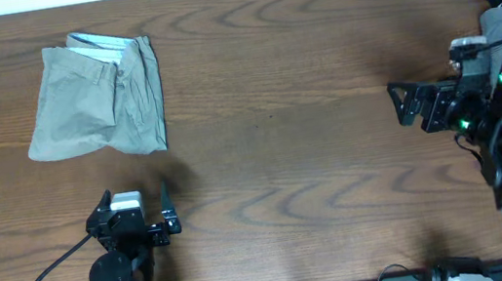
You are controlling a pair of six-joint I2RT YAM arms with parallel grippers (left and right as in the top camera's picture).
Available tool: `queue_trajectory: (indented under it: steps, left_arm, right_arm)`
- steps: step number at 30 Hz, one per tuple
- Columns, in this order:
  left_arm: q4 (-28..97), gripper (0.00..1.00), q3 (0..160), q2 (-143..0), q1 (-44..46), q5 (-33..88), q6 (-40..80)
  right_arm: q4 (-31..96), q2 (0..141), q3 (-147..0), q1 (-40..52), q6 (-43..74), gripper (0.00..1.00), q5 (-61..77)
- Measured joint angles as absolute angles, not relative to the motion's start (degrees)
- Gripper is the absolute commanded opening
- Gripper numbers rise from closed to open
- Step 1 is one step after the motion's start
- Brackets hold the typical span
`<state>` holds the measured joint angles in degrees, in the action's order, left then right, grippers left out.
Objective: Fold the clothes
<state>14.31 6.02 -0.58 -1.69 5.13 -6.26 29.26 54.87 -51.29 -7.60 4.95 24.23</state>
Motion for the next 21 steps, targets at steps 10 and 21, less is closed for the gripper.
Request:
queue_trajectory:
  steps: [10, 21]
  left_arm:
    - [14.31, 0.98, 6.02, -0.6, -1.69, 5.13, -6.26]
    - [14.24, 0.98, 6.0, -0.58, -1.69, 5.13, -6.26]
  right_arm:
    - [26.26, 36.14, -43.86, -1.26, -11.79, 0.99, 23.14]
    - [19.84, 10.02, -22.72, -1.26, -14.33, 0.99, 22.98]
